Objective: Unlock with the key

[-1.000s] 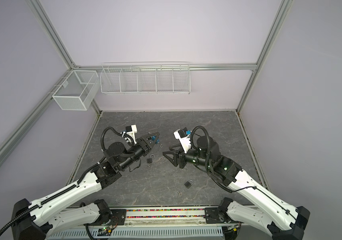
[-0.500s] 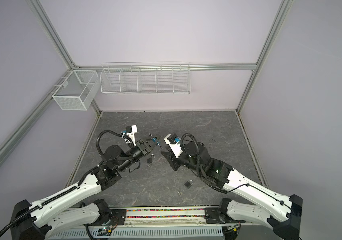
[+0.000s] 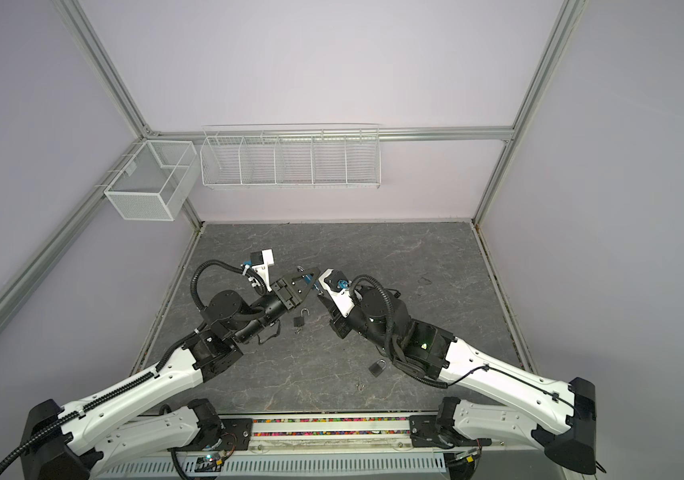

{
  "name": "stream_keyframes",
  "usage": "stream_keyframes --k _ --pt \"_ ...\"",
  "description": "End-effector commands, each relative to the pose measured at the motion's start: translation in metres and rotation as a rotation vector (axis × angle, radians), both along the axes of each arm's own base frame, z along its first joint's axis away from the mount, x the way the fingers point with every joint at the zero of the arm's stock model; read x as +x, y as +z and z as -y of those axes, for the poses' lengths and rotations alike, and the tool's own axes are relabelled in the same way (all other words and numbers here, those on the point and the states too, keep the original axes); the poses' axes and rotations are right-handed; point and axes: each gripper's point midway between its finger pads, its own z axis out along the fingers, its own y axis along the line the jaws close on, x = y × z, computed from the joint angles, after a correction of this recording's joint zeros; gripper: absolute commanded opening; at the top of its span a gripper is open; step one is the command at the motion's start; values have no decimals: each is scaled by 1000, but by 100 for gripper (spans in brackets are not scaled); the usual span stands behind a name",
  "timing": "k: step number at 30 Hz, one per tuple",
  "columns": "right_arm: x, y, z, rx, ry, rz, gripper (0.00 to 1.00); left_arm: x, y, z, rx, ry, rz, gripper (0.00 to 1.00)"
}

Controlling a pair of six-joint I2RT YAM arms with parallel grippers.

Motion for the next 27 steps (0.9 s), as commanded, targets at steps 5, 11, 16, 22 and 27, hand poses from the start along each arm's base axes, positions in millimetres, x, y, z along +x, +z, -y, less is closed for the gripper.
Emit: stream_keyframes --k 5,11,16,22,27 --pt "4 12 -8 1 -1 55 20 -1 11 -2 -29 13 37 0" --pt "-1 18 -9 -9 9 84 24 1 10 -4 -35 26 24 0" --pt "-3 17 -4 -45 0 105 28 7 -1 -11 -9 73 -28 0" --pt "-1 20 3 -51 -26 119 19 6 3 -11 -20 74 -19 0" --pt "2 16 -1 -72 -33 117 18 5 5 -9 -26 59 -12 0"
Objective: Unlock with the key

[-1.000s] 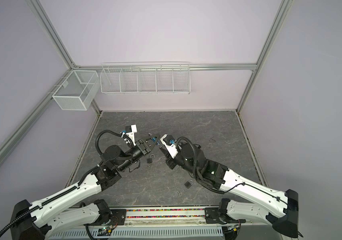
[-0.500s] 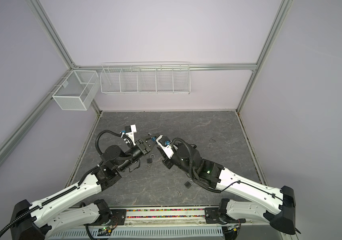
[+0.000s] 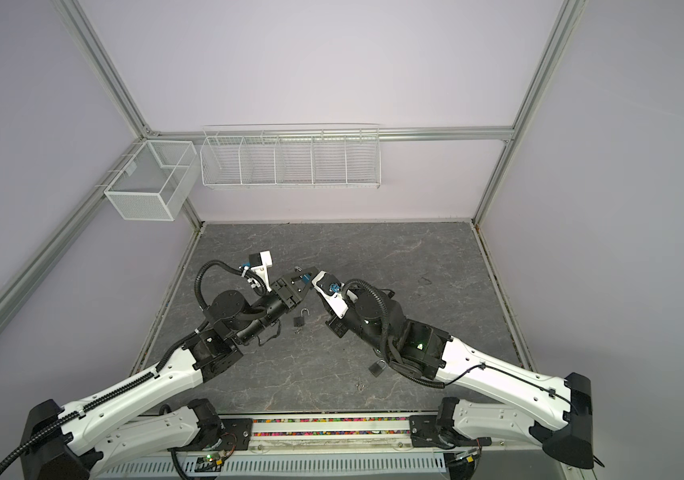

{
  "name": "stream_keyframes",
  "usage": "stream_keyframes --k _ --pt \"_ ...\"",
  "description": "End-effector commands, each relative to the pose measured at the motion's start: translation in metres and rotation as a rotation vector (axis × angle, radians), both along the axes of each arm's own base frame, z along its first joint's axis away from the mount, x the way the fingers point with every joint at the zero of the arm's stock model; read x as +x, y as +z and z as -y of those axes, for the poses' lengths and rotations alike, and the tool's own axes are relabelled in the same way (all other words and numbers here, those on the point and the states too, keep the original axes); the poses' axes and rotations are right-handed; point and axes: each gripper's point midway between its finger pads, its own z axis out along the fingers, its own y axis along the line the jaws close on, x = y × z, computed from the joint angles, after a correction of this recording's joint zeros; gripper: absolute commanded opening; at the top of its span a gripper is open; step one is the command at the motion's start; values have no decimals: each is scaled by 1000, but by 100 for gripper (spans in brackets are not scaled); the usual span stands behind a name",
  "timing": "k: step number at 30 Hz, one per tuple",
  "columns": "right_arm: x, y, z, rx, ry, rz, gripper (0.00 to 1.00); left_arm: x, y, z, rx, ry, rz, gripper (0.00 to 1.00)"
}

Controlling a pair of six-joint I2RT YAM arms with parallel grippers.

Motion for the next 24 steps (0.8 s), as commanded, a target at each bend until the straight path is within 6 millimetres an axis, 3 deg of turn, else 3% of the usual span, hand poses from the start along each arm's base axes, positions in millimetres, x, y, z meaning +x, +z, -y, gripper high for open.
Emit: stream_keyframes --k 1,17,24 --pt "2 9 0 -9 -10 31 18 -5 16 -3 -51 -6 32 0" --pt "6 -1 -11 -24 1 3 18 -7 20 -4 -61 -11 42 0" --pt "8 -7 -13 -37 -7 -11 7 -8 23 -6 -65 -8 45 0"
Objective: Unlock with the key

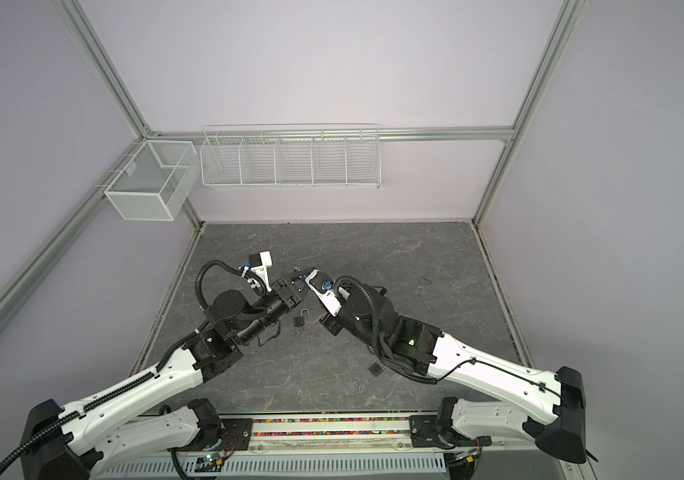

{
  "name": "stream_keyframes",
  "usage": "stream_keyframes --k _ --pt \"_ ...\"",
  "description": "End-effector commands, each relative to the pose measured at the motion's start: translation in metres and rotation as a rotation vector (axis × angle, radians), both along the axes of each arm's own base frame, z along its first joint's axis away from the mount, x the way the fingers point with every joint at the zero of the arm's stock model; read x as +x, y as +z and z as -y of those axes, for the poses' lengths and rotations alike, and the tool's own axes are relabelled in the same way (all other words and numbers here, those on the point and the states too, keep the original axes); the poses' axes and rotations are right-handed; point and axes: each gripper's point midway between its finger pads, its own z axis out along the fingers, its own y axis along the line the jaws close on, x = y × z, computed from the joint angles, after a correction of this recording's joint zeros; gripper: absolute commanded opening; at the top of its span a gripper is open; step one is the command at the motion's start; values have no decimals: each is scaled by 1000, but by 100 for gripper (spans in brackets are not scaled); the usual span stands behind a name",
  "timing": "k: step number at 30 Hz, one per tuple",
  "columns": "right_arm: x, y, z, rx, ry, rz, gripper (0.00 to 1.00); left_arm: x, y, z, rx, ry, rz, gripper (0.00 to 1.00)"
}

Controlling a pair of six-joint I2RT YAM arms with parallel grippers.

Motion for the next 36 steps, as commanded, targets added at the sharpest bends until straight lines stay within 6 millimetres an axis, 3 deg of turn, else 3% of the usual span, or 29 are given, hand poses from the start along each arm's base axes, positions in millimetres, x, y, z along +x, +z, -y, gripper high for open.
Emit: stream_keyframes --k 1,7,15,21,27,29,36 --pt "3 0 -1 -13 -6 2 7 -9 25 -5 -72 -15 51 0" --pt "4 8 0 22 -18 11 7 -11 23 -5 -82 -27 32 0" --pt "6 39 -12 166 7 14 6 -23 28 15 -106 -102 1 0" --pt "2 28 -5 129 3 -29 7 -15 31 -3 -109 -3 18 0" --pt "-3 5 11 71 -17 -82 22 -7 43 -20 -92 100 62 0" --pt "-4 -2 14 58 -24 -95 22 -5 47 -22 -101 116 71 0" --pt "-7 0 8 58 11 -90 12 -4 52 -15 -121 98 78 0"
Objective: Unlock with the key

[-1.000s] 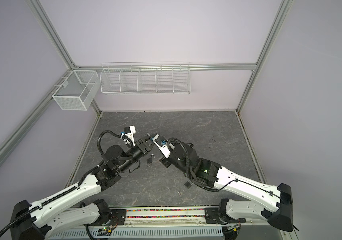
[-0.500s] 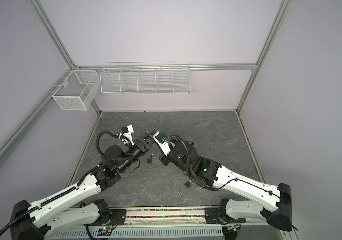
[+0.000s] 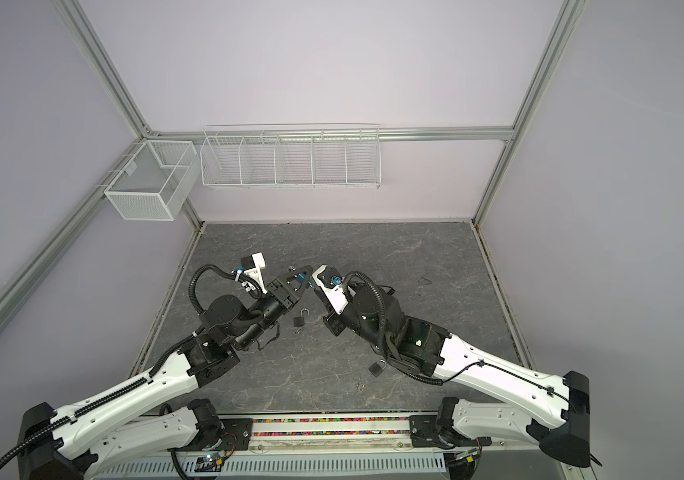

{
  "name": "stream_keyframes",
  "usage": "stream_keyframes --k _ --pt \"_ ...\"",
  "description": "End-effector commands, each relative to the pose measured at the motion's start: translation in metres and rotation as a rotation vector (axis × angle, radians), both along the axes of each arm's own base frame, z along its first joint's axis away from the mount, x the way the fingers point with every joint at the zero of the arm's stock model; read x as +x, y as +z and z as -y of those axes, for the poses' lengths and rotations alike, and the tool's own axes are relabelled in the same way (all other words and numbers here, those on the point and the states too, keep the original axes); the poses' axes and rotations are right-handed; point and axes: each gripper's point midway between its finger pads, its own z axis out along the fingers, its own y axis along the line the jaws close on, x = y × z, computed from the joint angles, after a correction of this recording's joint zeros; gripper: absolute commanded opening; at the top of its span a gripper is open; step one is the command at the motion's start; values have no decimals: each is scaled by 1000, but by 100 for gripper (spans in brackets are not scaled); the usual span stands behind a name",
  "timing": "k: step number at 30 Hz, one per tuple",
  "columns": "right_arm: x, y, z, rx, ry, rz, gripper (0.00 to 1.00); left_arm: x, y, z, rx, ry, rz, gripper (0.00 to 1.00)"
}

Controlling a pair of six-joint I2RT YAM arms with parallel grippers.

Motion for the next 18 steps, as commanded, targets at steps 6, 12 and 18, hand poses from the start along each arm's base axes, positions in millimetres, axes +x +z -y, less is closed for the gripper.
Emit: stream_keyframes --k 6,12,18 --pt "0 -10 -1 -39 12 -3 7 -2 41 -6 -89 11 73 0" --pt "0 -1 -6 -44 36 40 7 -5 40 3 -104 -37 33 0" --pt "7 12 -14 -58 37 124 7 -15 27 32 -86 -188 -77 0"
